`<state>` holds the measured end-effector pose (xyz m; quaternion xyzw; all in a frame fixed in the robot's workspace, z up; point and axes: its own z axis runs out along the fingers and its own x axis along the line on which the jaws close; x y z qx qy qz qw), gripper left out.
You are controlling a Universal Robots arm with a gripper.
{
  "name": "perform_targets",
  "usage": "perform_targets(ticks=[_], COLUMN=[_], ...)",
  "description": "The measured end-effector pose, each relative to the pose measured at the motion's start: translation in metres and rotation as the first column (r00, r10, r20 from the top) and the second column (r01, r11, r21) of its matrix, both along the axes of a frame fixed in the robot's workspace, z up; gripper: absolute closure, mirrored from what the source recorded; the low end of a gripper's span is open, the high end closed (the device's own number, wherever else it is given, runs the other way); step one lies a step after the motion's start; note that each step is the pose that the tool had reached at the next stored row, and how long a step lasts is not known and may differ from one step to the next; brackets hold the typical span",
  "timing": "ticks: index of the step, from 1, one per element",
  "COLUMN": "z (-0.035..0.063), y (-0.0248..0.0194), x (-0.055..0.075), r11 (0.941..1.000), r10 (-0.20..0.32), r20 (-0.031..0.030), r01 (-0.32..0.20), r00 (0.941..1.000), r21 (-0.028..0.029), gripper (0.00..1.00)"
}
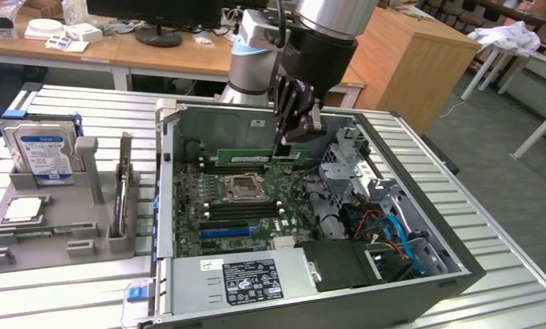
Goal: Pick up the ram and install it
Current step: 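Pick up the ram and move it above insertion slot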
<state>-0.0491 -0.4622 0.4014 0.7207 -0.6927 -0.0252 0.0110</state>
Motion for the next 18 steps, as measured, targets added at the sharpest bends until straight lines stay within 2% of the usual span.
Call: perform_targets(ticks=[5,8,18], z=[0.0,0.0,-0.0003], y=[0.0,0.0016,0.0162], x=[0.0,0.0,0.0], r11=[1.0,1.0,1.0], r10=[0.0,0.0,0.0], r20=[0.0001,0.0004,0.0041], r01=[0.0,0.0,0.0], r00=[1.0,1.0,1.0], r21=[0.0,0.0,0.0], gripper=[0.88,0.88,0.88])
